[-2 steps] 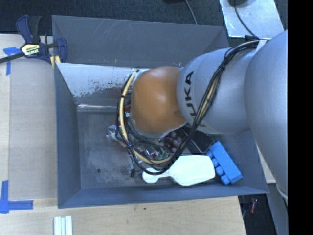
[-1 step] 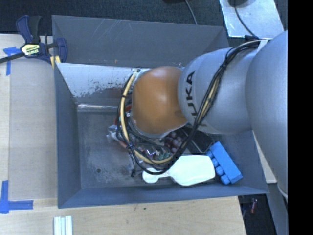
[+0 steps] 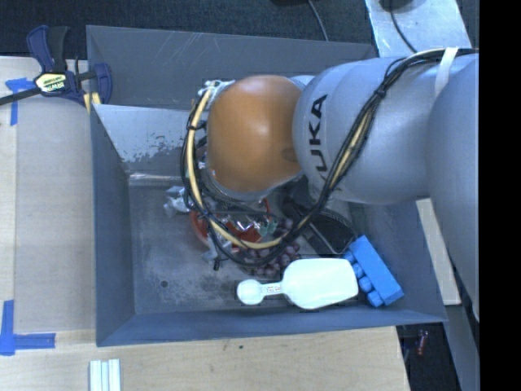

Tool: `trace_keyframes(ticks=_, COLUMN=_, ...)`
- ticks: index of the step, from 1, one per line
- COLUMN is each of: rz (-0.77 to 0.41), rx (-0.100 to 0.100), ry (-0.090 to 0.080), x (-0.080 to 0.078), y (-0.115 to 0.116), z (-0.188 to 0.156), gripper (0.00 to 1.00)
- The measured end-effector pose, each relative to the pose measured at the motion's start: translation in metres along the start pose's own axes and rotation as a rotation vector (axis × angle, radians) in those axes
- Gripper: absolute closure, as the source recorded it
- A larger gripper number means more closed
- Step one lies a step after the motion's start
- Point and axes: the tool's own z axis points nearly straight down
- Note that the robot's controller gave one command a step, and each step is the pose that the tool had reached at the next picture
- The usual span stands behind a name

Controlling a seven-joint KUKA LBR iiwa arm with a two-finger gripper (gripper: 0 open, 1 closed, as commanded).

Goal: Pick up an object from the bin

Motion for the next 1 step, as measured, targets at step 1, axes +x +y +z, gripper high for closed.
trace_keyframes(ticks=1, rz=-0.150, rx=0.001, ry=0.007, x=0.0237, y=-0.0246, z=0.0403, gripper=0.00)
